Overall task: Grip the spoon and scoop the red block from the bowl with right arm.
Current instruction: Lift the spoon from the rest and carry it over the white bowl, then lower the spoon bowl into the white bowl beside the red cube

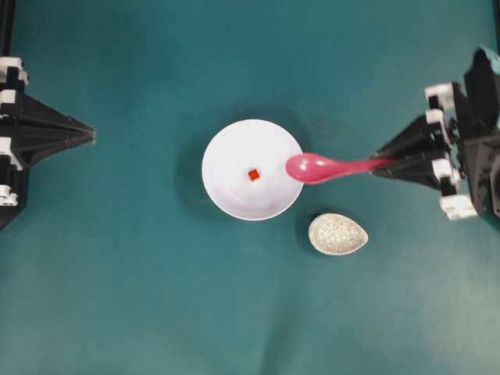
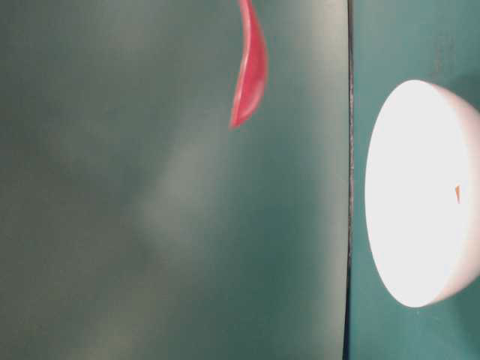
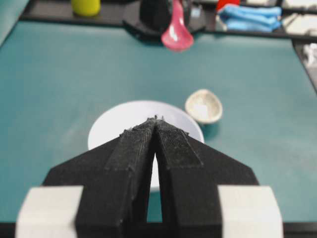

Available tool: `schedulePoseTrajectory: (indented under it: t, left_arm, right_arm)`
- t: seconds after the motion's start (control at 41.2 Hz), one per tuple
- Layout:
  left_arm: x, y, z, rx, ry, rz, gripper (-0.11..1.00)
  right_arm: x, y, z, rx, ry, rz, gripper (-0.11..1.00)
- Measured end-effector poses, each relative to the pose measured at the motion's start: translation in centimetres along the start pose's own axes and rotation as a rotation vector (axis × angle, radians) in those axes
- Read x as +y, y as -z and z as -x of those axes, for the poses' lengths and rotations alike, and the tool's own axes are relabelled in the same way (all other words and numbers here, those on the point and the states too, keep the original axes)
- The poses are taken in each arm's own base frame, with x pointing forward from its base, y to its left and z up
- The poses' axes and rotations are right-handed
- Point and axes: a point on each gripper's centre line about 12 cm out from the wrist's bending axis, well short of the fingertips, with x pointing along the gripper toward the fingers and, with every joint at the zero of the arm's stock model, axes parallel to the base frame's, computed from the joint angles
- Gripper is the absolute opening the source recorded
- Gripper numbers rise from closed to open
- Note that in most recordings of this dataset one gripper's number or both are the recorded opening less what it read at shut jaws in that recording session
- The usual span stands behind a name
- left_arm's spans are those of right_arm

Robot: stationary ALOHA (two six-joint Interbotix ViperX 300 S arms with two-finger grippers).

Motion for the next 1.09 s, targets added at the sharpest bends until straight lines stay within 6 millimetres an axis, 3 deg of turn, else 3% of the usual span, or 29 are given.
schedulePoseTrajectory:
  t: [0.364,0.727,1.091]
  left_arm:
    - [0.0,-0.5,0.3,0.029,0.0,-0.002,0.0]
    - [0.0,-0.5,0.4,0.043,-0.003,-0.002,0.0]
    - [0.0,-0.6,0.5,0.049,-0.003,-0.003,0.0]
  right_arm:
    - [-0.9,-2.5,-3.1,0.202,-0.049,0.05,0.24]
    - [-1.3,-2.7,-8.5,0.395,-0.103,0.04,0.24]
    - [-2.6,-3.0,-11.1,0.587,-0.013,-0.035,0.24]
